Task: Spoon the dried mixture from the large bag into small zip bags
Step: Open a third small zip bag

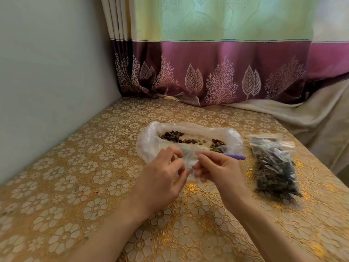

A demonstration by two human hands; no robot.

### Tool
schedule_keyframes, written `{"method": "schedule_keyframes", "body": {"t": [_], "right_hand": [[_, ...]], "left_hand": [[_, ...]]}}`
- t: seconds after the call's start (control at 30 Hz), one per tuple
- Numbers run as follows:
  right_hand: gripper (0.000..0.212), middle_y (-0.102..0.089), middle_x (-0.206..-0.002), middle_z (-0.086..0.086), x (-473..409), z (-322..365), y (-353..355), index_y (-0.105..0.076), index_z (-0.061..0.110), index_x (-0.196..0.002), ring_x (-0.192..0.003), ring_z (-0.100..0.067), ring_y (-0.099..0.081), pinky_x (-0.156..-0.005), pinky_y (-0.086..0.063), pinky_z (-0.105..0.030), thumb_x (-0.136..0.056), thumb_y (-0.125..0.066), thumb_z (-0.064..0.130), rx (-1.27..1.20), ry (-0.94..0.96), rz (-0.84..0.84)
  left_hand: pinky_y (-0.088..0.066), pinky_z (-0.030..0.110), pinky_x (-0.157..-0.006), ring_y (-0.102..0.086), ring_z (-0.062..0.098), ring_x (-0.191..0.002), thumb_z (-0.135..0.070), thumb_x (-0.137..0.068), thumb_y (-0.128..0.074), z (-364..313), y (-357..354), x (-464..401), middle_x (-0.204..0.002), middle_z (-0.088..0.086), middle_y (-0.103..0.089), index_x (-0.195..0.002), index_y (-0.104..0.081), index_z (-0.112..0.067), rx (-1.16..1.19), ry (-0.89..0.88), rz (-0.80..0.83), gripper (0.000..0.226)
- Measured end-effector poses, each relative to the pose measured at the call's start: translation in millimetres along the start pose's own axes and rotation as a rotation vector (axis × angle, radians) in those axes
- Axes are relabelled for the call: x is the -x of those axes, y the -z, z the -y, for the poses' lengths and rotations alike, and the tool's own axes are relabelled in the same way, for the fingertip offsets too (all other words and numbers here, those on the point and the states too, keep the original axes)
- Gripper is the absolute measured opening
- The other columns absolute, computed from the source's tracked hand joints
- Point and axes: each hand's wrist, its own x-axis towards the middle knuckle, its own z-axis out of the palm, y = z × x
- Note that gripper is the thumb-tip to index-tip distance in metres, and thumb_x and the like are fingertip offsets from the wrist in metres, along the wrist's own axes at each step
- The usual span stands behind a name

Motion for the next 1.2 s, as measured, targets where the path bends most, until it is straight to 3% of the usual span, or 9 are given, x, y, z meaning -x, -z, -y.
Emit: {"method": "schedule_keyframes", "body": {"t": [0.13, 0.23, 0.3, 0.37, 0.47, 0.63, 0.97, 1.1, 1.2], "right_hand": [[0.021, -0.067, -0.088, 0.014, 1, -11, -2, -0.073, 0.017, -0.094, -0.083, 0.005, -0.064, -0.076, -0.048, -0.007, -0.084, -0.065, 0.0, 0.6, 0.493, -0.088], [0.021, -0.069, -0.092, 0.001, -3, -21, 1, -0.073, 0.01, -0.101, -0.079, -0.011, -0.065, -0.073, -0.053, -0.02, -0.085, -0.064, 0.0, 0.825, 0.689, 0.018], [0.033, -0.065, -0.086, 0.003, -4, -21, 3, -0.066, 0.018, -0.117, -0.07, -0.014, -0.065, -0.064, -0.056, -0.03, -0.086, -0.065, 0.007, 0.879, 0.659, 0.061], [0.045, -0.061, -0.085, 0.014, -5, -21, 5, -0.056, 0.025, -0.126, -0.066, -0.003, -0.063, -0.064, -0.055, -0.019, -0.084, -0.068, 0.014, 0.774, 0.575, 0.104], [0.039, -0.066, -0.084, 0.015, -6, -15, 9, -0.064, 0.022, -0.113, -0.063, -0.001, -0.063, -0.058, -0.05, -0.012, -0.075, -0.069, 0.031, 0.535, 0.443, 0.139], [0.028, -0.072, -0.082, 0.012, -1, -5, 8, -0.066, 0.035, -0.095, -0.065, -0.012, -0.069, -0.06, -0.053, -0.017, -0.067, -0.068, 0.039, 0.283, 0.336, 0.195], [0.021, -0.067, -0.103, 0.015, -3, -8, 7, -0.068, 0.036, -0.09, -0.074, -0.004, -0.069, -0.058, -0.048, -0.009, -0.069, -0.07, 0.034, 0.251, 0.286, 0.296], [0.025, -0.064, -0.111, 0.012, -6, -8, 10, -0.067, 0.033, -0.094, -0.082, -0.007, -0.07, -0.066, -0.052, -0.014, -0.069, -0.069, 0.037, 0.258, 0.295, 0.278], [0.021, -0.062, -0.108, 0.018, -10, -3, 18, -0.068, 0.028, -0.088, -0.082, -0.006, -0.069, -0.065, -0.054, -0.016, -0.069, -0.067, 0.038, 0.235, 0.292, 0.203]], "left_hand": [[-0.048, 0.018, -0.064, -0.05, 0.007, -0.082, -0.032, -0.089, -0.051, 2, -2, 1, -0.102, 0.0, -0.052, -0.079, -0.059, -0.014, 0.006, -0.049, 0.006, 0.023], [-0.047, 0.023, -0.075, -0.05, 0.009, -0.091, -0.032, -0.09, -0.054, 4, -2, 0, -0.108, 0.0, -0.053, -0.086, -0.063, -0.015, 0.073, -0.091, -0.029, 0.02], [-0.047, 0.027, -0.085, -0.05, 0.012, -0.103, -0.037, -0.087, -0.057, 6, 0, 0, -0.114, 0.0, -0.053, -0.093, -0.064, -0.018, 0.111, -0.118, -0.039, 0.021], [-0.041, 0.03, -0.098, -0.045, 0.013, -0.116, -0.049, -0.081, -0.06, 11, 2, 0, -0.125, -0.001, -0.049, -0.111, -0.058, -0.024, 0.088, -0.132, -0.011, 0.039], [-0.029, 0.036, -0.108, -0.032, 0.012, -0.129, -0.064, -0.065, -0.062, 24, 7, 0, -0.139, -0.003, -0.038, -0.131, -0.036, -0.029, 0.053, -0.082, 0.071, 0.079], [-0.022, 0.052, -0.111, -0.028, 0.008, -0.131, -0.071, -0.061, -0.06, 38, 15, 3, -0.14, -0.005, -0.04, -0.137, -0.03, -0.031, 0.029, -0.028, 0.107, 0.09], [-0.03, 0.04, -0.104, -0.059, 0.012, -0.092, -0.064, -0.072, -0.051, 49, 19, 6, -0.095, -0.006, -0.064, -0.113, -0.06, -0.019, -0.127, -0.015, 0.014, 0.061], [-0.041, 0.039, -0.09, -0.061, 0.018, -0.086, -0.043, -0.078, -0.056, 55, 25, 7, -0.088, -0.001, -0.065, -0.099, -0.066, -0.015, -0.179, -0.012, -0.004, 0.037], [-0.043, 0.035, -0.08, -0.059, 0.023, -0.083, -0.022, -0.075, -0.069, 65, 34, 8, -0.086, 0.003, -0.062, -0.092, -0.068, -0.011, -0.194, 0.159, -0.099, 0.021]]}}
